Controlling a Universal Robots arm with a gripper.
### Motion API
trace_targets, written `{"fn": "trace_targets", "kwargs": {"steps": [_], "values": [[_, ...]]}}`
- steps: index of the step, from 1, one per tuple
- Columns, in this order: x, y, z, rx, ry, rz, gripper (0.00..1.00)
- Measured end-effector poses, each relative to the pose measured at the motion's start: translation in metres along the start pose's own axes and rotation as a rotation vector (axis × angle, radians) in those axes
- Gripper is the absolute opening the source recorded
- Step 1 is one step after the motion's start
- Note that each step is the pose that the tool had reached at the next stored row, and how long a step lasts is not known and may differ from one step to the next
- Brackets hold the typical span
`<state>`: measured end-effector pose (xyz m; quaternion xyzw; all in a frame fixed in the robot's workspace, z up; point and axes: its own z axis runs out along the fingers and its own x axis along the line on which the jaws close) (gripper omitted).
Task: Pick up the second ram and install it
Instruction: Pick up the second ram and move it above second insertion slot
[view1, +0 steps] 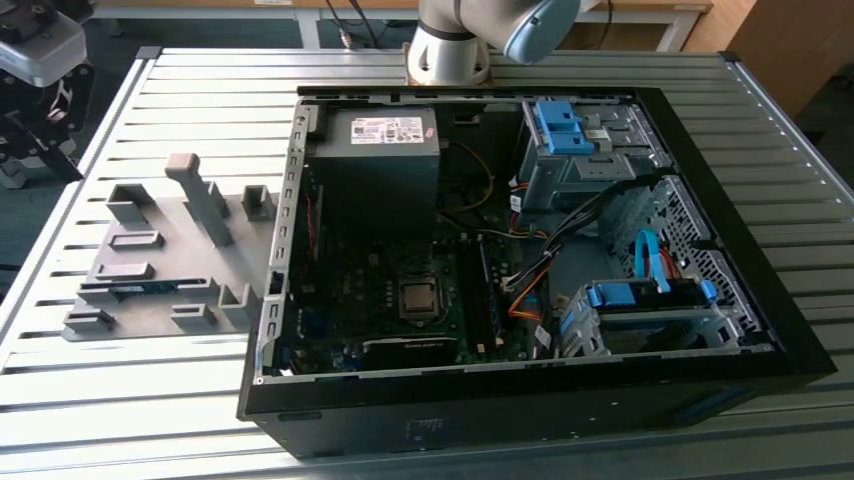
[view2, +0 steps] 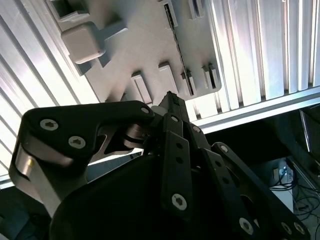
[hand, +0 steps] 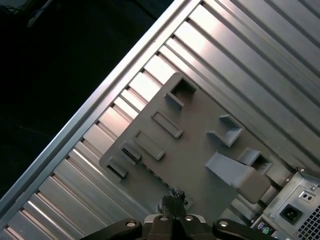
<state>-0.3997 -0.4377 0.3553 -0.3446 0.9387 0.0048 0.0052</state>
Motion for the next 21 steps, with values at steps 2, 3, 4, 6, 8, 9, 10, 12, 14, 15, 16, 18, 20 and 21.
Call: {"fn": "trace_targets", "kwargs": {"steps": [2,3,4,6,8,9,10,12,14,15,16,18,20,21], "values": [[0.0,0.0,0.0,-0.0001,0.0001,-0.011,0.11],[0.0,0.0,0.0,-0.0002,0.0,-0.014,0.11],[0.0,0.0,0.0,-0.0002,0.0,-0.015,0.11],[0.0,0.0,0.0,-0.0002,0.0001,-0.015,0.11],[0.0,0.0,0.0,-0.0002,0.0,-0.015,0.11],[0.0,0.0,0.0,-0.0002,0.0,-0.015,0.11],[0.0,0.0,0.0,-0.0002,0.0,-0.015,0.11],[0.0,0.0,0.0,-0.0002,0.0001,-0.015,0.11],[0.0,0.0,0.0,-0.0002,0.0001,-0.016,0.11],[0.0,0.0,0.0,-0.0002,0.0001,-0.017,0.11],[0.0,0.0,0.0,-0.0002,0.0001,-0.018,0.11],[0.0,0.0,0.0,-0.0003,0.0001,-0.026,0.11],[0.0,0.0,0.0,-0.0006,0.0002,-0.043,0.11],[0.0,0.0,0.0,-0.0007,0.0003,-0.055,0.11]]}}
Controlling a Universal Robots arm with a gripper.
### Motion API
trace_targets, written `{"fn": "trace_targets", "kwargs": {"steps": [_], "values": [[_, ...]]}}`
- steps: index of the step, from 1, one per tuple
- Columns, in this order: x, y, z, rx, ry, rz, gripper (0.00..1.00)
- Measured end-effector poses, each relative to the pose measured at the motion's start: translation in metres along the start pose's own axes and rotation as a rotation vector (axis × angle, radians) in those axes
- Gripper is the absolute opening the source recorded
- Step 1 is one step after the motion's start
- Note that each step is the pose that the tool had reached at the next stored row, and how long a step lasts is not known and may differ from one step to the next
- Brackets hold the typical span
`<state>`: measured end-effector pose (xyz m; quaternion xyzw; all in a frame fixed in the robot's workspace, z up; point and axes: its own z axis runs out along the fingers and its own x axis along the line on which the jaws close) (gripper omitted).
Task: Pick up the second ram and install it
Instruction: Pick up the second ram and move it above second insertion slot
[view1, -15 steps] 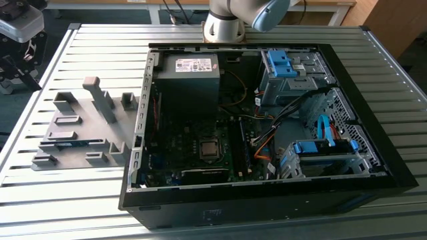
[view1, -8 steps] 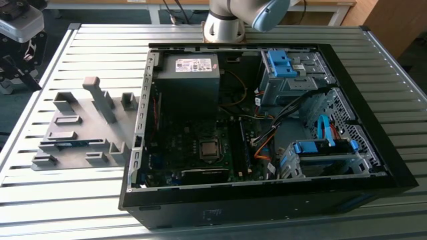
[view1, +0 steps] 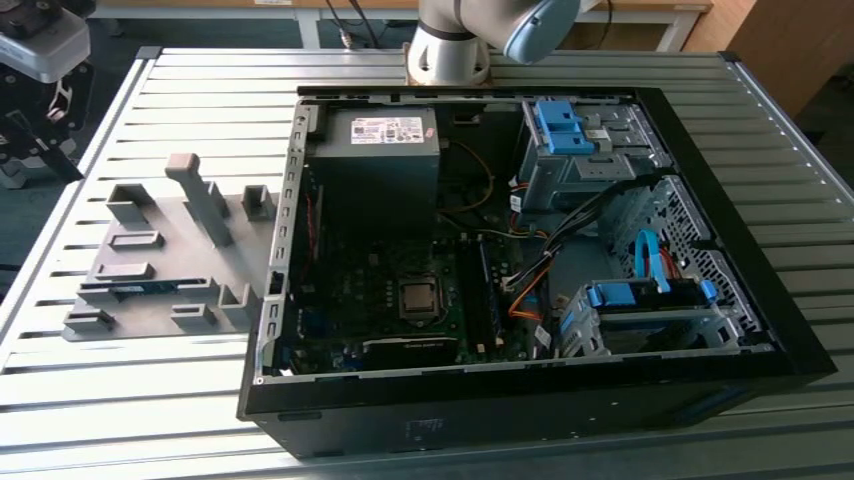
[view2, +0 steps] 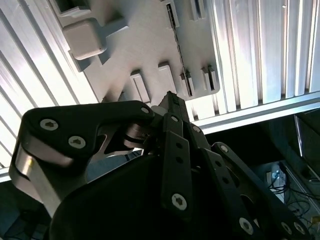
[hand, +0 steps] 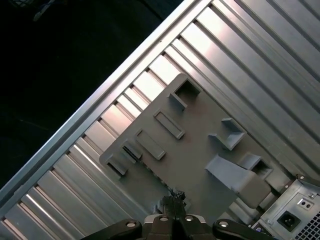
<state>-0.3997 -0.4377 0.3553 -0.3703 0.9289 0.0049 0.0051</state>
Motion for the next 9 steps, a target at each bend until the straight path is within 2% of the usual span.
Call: {"fn": "trace_targets", "kwargs": {"steps": [9], "values": [[0.0,0.0,0.0001,-0.0018,0.0008,-0.139,0.11]]}}
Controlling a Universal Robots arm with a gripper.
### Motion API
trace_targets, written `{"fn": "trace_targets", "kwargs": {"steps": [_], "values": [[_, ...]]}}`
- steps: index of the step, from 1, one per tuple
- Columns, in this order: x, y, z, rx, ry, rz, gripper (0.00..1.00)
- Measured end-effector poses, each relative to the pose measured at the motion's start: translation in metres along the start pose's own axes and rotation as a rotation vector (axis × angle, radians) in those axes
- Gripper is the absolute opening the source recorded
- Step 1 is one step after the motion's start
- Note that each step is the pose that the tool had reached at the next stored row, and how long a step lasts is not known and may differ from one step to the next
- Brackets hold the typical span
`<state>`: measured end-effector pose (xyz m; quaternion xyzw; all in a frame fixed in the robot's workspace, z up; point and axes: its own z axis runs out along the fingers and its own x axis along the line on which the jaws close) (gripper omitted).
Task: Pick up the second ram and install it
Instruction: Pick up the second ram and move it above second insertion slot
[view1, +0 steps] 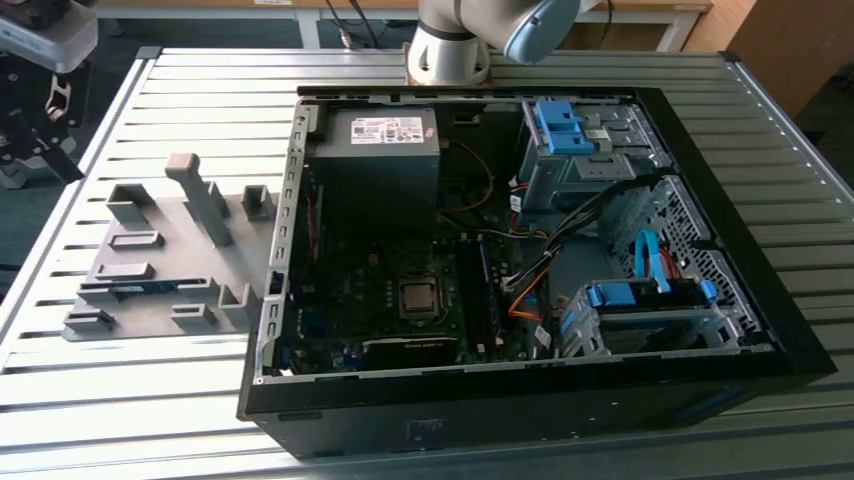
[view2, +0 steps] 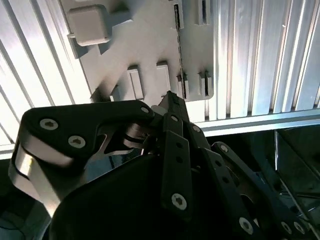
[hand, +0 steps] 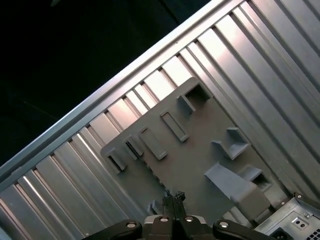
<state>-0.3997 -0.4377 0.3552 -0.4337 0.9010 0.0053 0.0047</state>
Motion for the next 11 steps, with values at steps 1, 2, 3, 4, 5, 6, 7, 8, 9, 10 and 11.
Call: {"fn": "trace_targets", "kwargs": {"steps": [1,2,3,4,5,6,7,8,9,10,11], "values": [[0.0,0.0,0.0,-0.0002,0.0001,-0.018,0.11],[0.0,0.0,0.0001,-0.0005,0.0002,-0.036,0.11],[0.0,0.0,0.0001,-0.0007,0.0004,-0.054,0.11],[0.0,0.0,0.0002,-0.0009,0.0005,-0.072,0.11],[0.0,0.0,0.0002,-0.0012,0.0006,-0.09,0.11],[0.0,0.0,0.0003,-0.0015,0.0007,-0.109,0.11],[0.0,0.0,0.0003,-0.0017,0.0009,-0.126,0.11],[0.0,0.0,0.0004,-0.0019,0.0008,-0.143,0.11],[0.0,0.0,0.0005,-0.0021,0.0009,-0.16,0.11],[0.0,0.0,0.0006,-0.0022,0.001,-0.177,0.11],[0.0,0.0,0.0007,-0.0025,0.0011,-0.192,0.11]]}}
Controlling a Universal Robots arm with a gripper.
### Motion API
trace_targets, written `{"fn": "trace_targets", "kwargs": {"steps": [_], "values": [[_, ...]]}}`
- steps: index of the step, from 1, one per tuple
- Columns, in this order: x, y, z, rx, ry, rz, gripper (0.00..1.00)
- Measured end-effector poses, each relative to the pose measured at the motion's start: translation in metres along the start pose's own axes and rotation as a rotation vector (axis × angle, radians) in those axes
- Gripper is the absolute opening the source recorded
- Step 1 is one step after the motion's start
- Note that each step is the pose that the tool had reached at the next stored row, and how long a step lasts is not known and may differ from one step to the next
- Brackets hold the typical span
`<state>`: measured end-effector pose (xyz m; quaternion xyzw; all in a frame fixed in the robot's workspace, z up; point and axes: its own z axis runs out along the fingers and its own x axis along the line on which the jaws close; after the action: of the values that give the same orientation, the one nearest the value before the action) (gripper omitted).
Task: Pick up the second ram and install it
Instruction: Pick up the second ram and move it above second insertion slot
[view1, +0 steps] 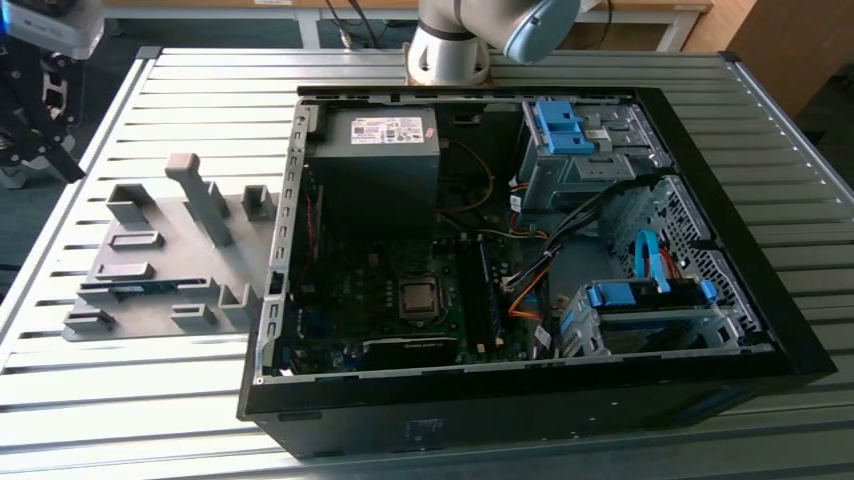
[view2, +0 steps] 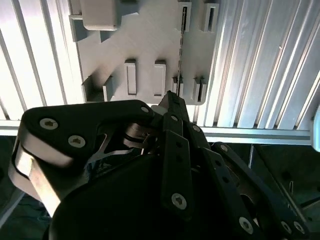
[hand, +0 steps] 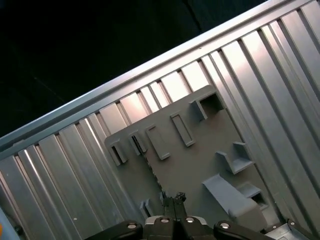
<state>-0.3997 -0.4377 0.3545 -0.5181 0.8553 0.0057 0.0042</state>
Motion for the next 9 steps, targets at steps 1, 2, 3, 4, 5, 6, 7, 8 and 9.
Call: {"fn": "trace_targets", "kwargs": {"steps": [1,2,3,4,5,6,7,8,9], "values": [[0.0,0.0,0.0,-0.0002,0.0001,-0.014,0.11],[0.0,0.0,0.0001,-0.0004,0.0002,-0.029,0.11],[0.0,0.0,0.0002,-0.0006,0.0002,-0.042,0.11],[0.0,0.0,0.0004,-0.0008,0.0003,-0.057,0.11],[0.0,0.0,0.0005,-0.0009,0.0003,-0.072,0.11],[0.0,0.0,0.0007,-0.0011,0.0004,-0.088,0.11],[0.0,0.0,0.0009,-0.0014,0.0006,-0.104,0.11],[0.0,0.0,0.0012,-0.0015,0.0006,-0.119,0.11],[0.0001,0.0001,0.0014,-0.0017,0.0007,-0.133,0.11]]}}
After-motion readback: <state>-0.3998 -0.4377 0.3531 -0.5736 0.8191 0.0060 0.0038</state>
